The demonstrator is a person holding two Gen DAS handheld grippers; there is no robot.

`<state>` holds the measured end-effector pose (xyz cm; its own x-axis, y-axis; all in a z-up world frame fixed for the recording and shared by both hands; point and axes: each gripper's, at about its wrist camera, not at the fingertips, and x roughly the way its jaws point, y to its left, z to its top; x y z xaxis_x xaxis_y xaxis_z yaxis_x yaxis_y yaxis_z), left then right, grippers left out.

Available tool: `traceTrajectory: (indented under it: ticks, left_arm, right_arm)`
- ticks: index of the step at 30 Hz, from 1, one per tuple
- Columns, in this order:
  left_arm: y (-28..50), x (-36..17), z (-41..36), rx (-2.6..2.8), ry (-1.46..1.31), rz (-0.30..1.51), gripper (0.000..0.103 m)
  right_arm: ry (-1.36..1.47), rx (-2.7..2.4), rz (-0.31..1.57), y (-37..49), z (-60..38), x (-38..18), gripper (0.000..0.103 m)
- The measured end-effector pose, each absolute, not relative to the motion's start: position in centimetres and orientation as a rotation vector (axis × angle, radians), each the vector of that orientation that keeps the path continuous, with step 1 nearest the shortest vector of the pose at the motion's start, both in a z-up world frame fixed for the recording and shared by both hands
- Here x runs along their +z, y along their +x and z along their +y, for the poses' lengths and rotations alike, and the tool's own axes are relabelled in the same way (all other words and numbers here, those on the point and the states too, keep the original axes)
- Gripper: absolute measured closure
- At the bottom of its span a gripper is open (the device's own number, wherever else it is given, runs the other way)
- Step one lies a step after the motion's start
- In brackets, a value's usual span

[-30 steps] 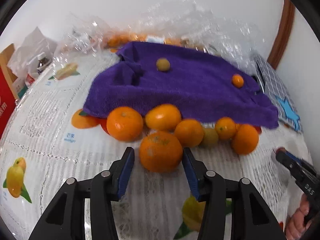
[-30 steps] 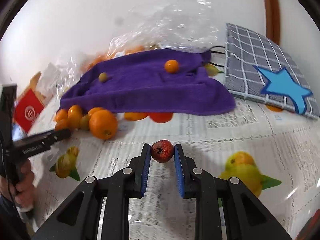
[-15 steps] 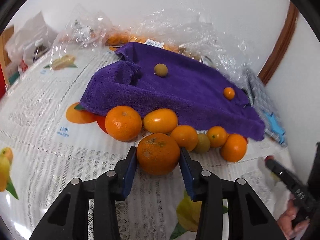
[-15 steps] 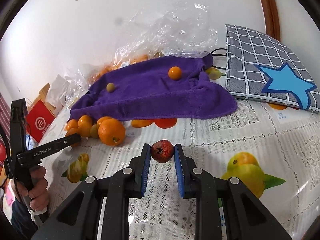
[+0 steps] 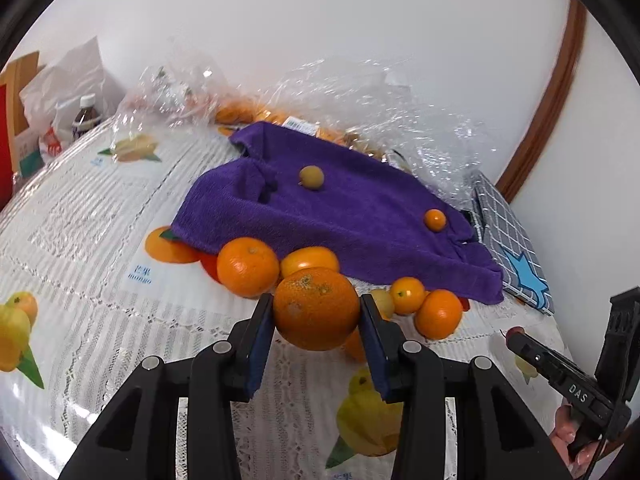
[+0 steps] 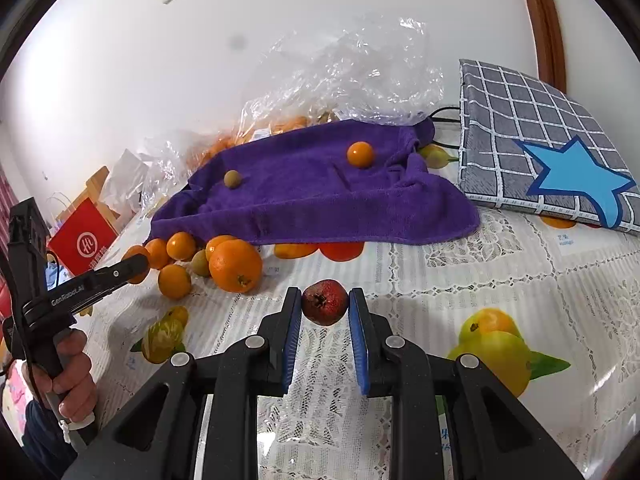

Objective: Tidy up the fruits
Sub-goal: 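Carry the red fruit and large orange onto the purple towel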

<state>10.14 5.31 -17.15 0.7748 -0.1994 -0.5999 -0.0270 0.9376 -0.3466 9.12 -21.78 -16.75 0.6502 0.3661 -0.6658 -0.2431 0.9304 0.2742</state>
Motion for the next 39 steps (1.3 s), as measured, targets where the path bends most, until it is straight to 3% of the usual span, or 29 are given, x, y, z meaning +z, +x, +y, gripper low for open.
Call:
traceTrajectory:
  ticks: [10, 23, 39]
  left_arm:
    - [11.5, -14.4, 5.9, -0.103, -0.349, 0.626, 0.063]
    - [20.9, -9.6, 8.0, -0.01, -0.356, 0.501, 0.063]
    - [23.9, -14.3, 8.8, 0.039, -0.328, 0.638, 0.063]
  right_arm:
    - [0.089, 0.324, 0.746, 9.9, -21.0, -13.7, 0.079]
    - [0.061, 0.322, 0.6, 18.8, -20.0, -7.1, 0.079]
    - [0.063, 0.311, 0.772, 24.6, -20.6, -14.5, 0.079]
